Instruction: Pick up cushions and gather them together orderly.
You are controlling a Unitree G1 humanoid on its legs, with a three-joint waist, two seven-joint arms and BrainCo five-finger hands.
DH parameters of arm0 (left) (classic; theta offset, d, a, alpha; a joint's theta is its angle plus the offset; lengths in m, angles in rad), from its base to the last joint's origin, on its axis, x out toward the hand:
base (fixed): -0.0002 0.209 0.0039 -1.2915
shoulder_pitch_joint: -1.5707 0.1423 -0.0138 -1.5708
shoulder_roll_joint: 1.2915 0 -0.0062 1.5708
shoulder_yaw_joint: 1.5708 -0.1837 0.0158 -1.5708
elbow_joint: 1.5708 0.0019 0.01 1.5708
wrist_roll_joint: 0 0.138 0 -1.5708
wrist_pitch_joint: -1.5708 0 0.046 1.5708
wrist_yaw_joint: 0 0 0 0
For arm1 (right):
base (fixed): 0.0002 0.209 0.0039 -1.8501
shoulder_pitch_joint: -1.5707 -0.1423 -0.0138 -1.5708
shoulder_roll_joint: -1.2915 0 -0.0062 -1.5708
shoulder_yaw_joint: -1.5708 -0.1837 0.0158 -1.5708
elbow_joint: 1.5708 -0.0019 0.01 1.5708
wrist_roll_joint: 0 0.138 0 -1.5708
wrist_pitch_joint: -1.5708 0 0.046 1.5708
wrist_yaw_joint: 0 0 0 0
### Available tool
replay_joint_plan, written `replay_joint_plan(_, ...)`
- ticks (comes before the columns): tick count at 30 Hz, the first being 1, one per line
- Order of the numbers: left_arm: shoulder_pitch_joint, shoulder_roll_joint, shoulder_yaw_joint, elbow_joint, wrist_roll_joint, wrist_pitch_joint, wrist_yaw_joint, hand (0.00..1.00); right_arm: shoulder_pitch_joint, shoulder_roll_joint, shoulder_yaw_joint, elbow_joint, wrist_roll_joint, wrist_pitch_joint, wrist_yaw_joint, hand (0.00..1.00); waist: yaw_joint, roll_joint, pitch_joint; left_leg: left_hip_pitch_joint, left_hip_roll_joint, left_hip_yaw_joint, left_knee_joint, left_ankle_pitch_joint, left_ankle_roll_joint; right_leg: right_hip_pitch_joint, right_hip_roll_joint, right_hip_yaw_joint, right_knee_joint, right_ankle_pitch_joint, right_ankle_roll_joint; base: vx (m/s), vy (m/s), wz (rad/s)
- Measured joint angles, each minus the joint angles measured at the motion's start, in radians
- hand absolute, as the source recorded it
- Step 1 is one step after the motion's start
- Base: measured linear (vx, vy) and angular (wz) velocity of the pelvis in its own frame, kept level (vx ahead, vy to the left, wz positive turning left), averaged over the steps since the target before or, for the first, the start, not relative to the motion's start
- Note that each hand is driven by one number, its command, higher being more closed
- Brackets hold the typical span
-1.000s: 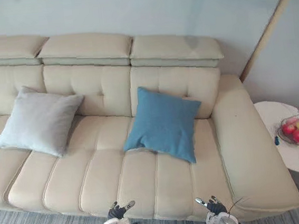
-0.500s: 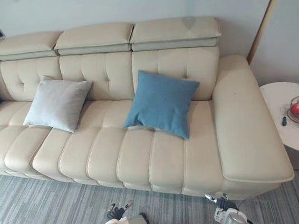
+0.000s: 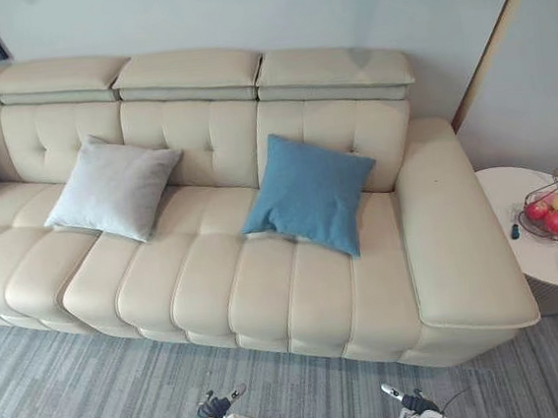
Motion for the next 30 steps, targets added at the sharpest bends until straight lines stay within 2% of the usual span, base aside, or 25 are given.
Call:
replay_joint_plan(2, 0.022, 0.0, 0.002, 0.0, 0.001, 0.001, 0.0, 0.0, 0.0, -0.012, -0.006, 0.006, -0.012, 0.006, 0.0, 0.0, 0.0, 0.011, -0.006, 0.016, 0.007, -0.002, -0.032, 0.019, -0.007, 0.002, 0.012, 0.0, -0.003, 0.006, 0.0, -0.03, -0.048, 0.01)
replay_joint_plan(3, 0.028, 0.031, 0.004, 0.021, 0.019, 0.002, -0.015, 0.0, -0.001, -0.024, -0.034, 0.041, -0.046, 0.015, 0.0, 0.0, -0.004, -0.011, 0.017, 0.096, 0.008, -0.024, -0.128, 0.043, -0.014, 0.07, 0.034, 0.024, -0.054, 0.014, -0.007, 0.0, 0.0, 0.0)
replay_joint_plan(9, 0.028, 0.031, 0.004, 0.021, 0.018, 0.001, -0.015, 0.0, -0.001, -0.024, -0.03, 0.041, -0.045, 0.015, 0.0, 0.0, -0.004, -0.012, 0.018, 0.095, 0.008, -0.023, -0.128, 0.043, -0.014, 0.069, 0.034, 0.024, -0.054, 0.014, -0.007, 0.0, 0.0, 0.0)
replay_joint_plan(19, 0.028, 0.023, 0.003, 0.017, -0.018, -0.002, -0.011, 0.0, 0.0, -0.021, 0.092, 0.032, -0.038, 0.015, -0.006, 0.0, -0.006, -0.019, 0.024, 0.1, 0.016, 0.026, -0.127, 0.04, -0.017, 0.044, 0.039, 0.061, -0.041, 0.015, -0.007, 0.0, 0.001, -0.12)
replay_joint_plan(22, 0.024, 0.027, 0.005, -0.004, -0.023, -0.003, -0.009, 0.0, -0.002, -0.02, 0.134, 0.024, -0.004, 0.014, -0.015, 0.0, 0.0, -0.032, 0.05, 0.101, 0.039, 0.077, -0.038, -0.02, -0.03, 0.044, 0.054, 0.117, -0.033, 0.02, -0.015, -0.03, -0.002, -0.6)
replay_joint_plan(23, 0.02, 0.03, 0.012, -0.003, -0.022, -0.003, -0.01, 0.0, -0.003, -0.018, 0.149, 0.012, 0.0, 0.014, -0.017, 0.0, 0.004, -0.039, 0.052, 0.066, 0.05, 0.073, 0.056, -0.066, -0.028, 0.029, 0.059, 0.15, -0.027, 0.02, -0.015, -0.03, -0.024, -0.73)
replay_joint_plan(25, 0.004, 0.021, 0.04, -0.002, -0.024, -0.003, -0.009, 0.0, -0.005, -0.019, 0.17, -0.001, 0.001, 0.014, -0.02, 0.0, 0.005, -0.039, 0.054, -0.009, 0.056, -0.044, 0.193, -0.116, -0.012, -0.02, 0.067, 0.21, -0.002, 0.023, -0.015, -0.05, -0.048, -0.9)
replay_joint_plan(26, 0.004, 0.015, 0.041, -0.002, -0.025, -0.003, -0.008, 0.0, -0.009, -0.022, 0.175, -0.004, 0.001, 0.014, -0.021, 0.0, 0.005, -0.029, 0.053, -0.016, 0.062, -0.059, 0.208, -0.136, -0.015, -0.037, 0.076, 0.229, 0.004, 0.025, -0.012, -0.05, 0.006, -1.04)
replay_joint_plan(27, 0.003, 0.003, 0.042, 0.0, -0.027, -0.002, -0.008, 0.0, -0.011, -0.026, 0.177, -0.007, 0.0, 0.014, -0.021, 0.0, -0.002, -0.006, 0.056, -0.017, 0.079, -0.044, 0.221, -0.185, -0.029, -0.066, 0.098, 0.269, 0.017, 0.032, -0.009, -0.02, 0.058, -1.21)
replay_joint_plan(30, -0.005, 0.008, 0.043, -0.001, -0.032, -0.004, -0.007, 0.0, -0.037, -0.014, 0.188, -0.009, -0.001, 0.016, -0.02, 0.0, 0.011, -0.01, 0.062, 0.01, 0.109, 0.116, 0.226, -0.211, -0.03, -0.135, 0.136, 0.372, 0.046, 0.091, -0.01, -0.04, 0.084, -1.54)
